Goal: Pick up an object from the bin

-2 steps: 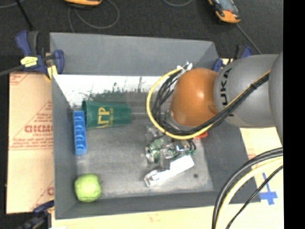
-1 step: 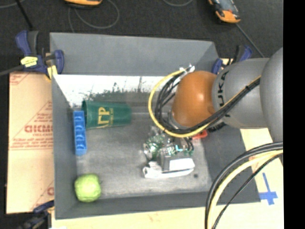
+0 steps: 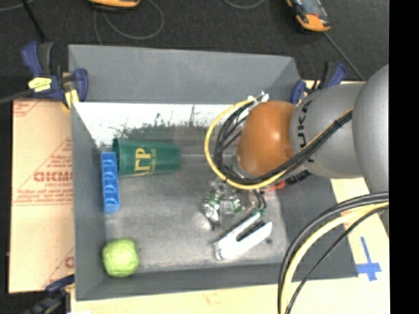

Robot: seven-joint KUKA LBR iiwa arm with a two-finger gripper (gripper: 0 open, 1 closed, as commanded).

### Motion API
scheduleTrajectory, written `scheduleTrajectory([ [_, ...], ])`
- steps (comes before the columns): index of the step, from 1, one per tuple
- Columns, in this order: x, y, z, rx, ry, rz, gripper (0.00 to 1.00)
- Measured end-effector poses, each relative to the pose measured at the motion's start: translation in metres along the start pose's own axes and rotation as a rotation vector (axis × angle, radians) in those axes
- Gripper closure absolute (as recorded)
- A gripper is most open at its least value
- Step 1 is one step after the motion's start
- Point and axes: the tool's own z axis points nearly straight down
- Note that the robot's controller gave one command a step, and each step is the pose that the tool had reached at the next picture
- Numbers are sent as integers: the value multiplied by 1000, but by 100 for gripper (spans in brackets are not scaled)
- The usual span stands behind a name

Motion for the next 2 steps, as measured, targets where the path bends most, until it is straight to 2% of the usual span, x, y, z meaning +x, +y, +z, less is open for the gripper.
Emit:
scheduleTrajectory([
  [1, 0, 0, 0, 0, 0, 1, 100],
  [2, 0, -21, -155, 1, -2, 60, 100],
])
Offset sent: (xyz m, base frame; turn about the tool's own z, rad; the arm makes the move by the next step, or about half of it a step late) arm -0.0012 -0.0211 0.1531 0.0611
